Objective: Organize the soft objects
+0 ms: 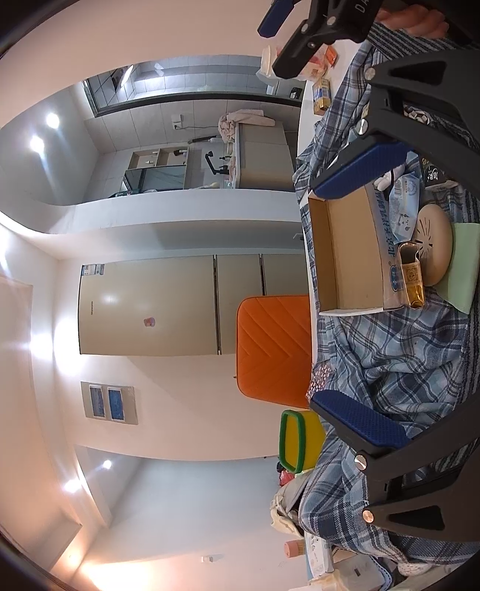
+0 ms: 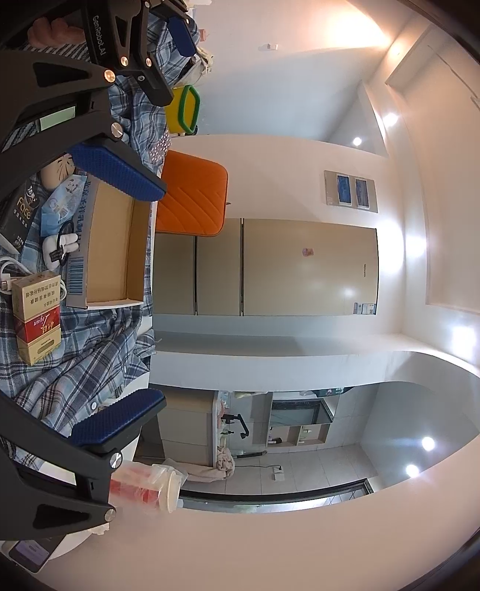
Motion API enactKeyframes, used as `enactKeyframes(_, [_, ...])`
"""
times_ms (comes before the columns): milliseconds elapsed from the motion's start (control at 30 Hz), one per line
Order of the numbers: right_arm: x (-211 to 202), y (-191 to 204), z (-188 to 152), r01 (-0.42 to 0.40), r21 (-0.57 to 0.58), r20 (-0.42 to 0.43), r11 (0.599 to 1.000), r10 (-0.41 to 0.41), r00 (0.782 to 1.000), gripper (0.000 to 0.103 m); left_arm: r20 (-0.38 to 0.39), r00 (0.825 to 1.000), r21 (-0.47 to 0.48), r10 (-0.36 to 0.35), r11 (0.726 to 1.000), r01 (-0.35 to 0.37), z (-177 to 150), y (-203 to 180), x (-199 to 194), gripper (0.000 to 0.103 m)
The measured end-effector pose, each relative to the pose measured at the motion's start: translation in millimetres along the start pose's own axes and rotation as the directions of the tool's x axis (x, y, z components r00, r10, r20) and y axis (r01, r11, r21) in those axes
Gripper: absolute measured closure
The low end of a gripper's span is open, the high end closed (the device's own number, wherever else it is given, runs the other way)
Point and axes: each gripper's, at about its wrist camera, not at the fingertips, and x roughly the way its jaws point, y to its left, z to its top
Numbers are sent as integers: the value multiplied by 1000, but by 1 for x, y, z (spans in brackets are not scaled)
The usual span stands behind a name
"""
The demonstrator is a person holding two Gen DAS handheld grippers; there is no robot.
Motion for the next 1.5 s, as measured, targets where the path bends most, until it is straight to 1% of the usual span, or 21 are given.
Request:
enactKeyframes(67, [0,-1,2,0,-3,0,1000,0,1000,0,-8,1000,-7,-4,1000,4,1,2,1,0])
enactKeyframes(167, [1,-7,5,-12,21,-1,1000,12,1000,0,-39,999,9,-5,1000,5,6,3,4,0])
enactKeyframes(333, [6,-15,8,-24,50,-27,998,26,999,0,-29,1000,0,-4,1000,4,9,5,-1,0])
enactKeyframes(467, [7,-22,14,-39,33,-7,999,40,999,0,-31,999,-5,-10,1000,10,11,5,-4,0])
enactKeyframes(533, [9,-28,15,-55,56,-14,997,56,998,0,-37,999,-12,-9,1000,8,13,5,-5,0])
enactKeyframes(700, [19,-33,14,-103,101,-71,990,110,991,0,-89,996,-27,13,1000,-15,11,6,3,0])
enactKeyframes(833, [24,-30,11,-124,94,-109,988,134,985,0,-167,986,-31,10,999,-15,7,9,15,0])
enactKeyframes(900, [25,-27,9,-127,82,-118,989,136,984,0,-212,977,-35,4,999,-11,4,10,22,0])
enactKeyframes(967, [27,-25,8,-128,68,-125,989,136,983,0,-255,967,-44,-21,999,10,1,12,29,0])
enactKeyframes(1067, [33,-25,7,-129,67,-146,989,137,980,0,-330,941,-67,-72,996,53,-6,13,40,0])
enactKeyframes(1133, [36,-29,6,-133,89,-170,987,147,975,0,-370,924,-67,-101,994,81,-9,10,45,0])
enactKeyframes(1200, [39,-32,4,-134,102,-187,986,151,971,0,-412,907,-37,-90,996,82,-12,4,49,0])
enactKeyframes(1267, [42,-32,3,-131,107,-202,986,150,968,0,-450,889,-2,-91,995,101,-15,-4,49,0])
enactKeyframes(1367, [43,-30,2,-136,106,-213,985,156,964,0,-478,872,45,-102,989,141,-17,-12,46,0])
enactKeyframes(1433, [45,-29,1,-142,101,-225,985,162,961,0,-499,861,67,-99,986,152,-19,-15,44,0])
enactKeyframes(1467, [46,-29,0,-145,99,-229,984,165,959,0,-516,850,67,-109,984,167,-21,-15,44,0])
enactKeyframes(1500, [47,-28,0,-150,96,-236,984,169,957,0,-541,832,60,-126,980,188,-23,-15,45,0])
